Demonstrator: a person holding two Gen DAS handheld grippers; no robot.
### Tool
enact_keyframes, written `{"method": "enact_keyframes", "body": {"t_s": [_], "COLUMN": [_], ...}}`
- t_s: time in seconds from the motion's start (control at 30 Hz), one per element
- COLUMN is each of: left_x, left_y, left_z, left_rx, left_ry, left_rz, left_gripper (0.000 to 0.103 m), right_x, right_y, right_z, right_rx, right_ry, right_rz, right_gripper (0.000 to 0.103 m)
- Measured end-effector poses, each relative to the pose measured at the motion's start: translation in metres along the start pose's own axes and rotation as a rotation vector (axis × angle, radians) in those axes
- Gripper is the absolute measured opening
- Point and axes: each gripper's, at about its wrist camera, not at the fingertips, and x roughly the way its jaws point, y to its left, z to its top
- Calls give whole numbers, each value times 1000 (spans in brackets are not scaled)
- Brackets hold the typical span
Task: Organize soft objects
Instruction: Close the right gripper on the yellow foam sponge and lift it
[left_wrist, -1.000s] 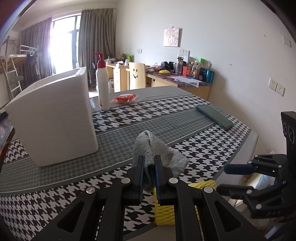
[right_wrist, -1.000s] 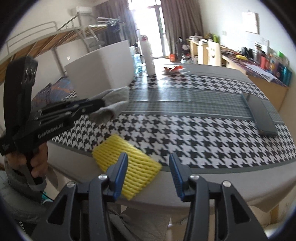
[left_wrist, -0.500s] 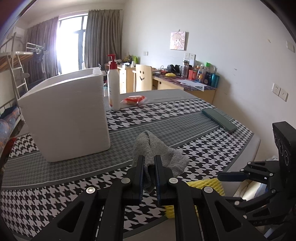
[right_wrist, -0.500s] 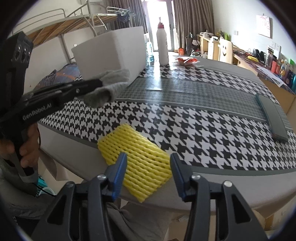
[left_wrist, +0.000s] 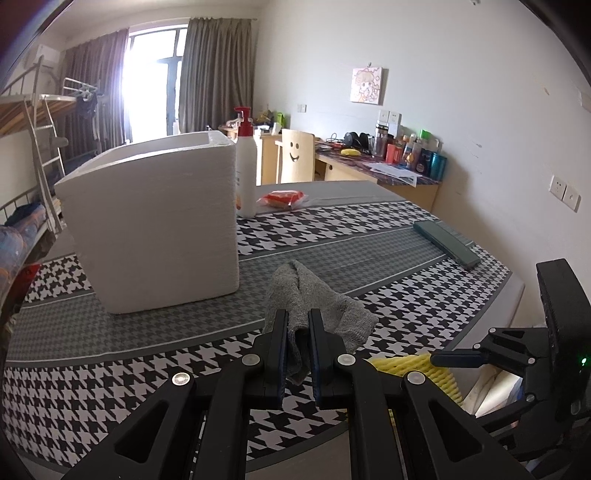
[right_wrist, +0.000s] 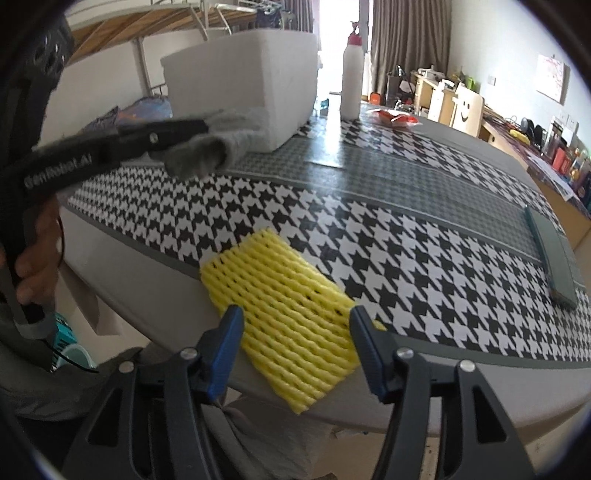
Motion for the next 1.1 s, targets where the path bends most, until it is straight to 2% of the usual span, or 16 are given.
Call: {"method": "enact_keyframes", "body": {"t_s": [0.2,0.27,0.47,0.6,0.63,0.8,1.1], "left_x": [-5,-4,-6,-10,-11,-17,-20], "left_y": [7,7,11,15,16,19,18], "left_z": [-2,-1,-1,-2,-1,1,5], "left_rx": [-6,-8,-18,-24,-23,-21,-8], "left_ry": [-2,0,-5,-7,-10,-25,-36], "left_rz": [1,1,4,7,8,13,27], "left_gripper": [11,11,11,11,11,11,11], "right_x": [4,5,6,5,4,-6,-19], "right_y": [3,4,4,7,7,2,-6], "right_z": [2,3,5,8,8,14,27], "right_rx": [-18,-26,-37,-50,-45,-1,64], "right_ry": [17,22,35,40,40,-8,-97], "right_rz": [-26,-28,-9,5,5,44,39], "right_gripper": [63,60,42,16,13,11,11]}}
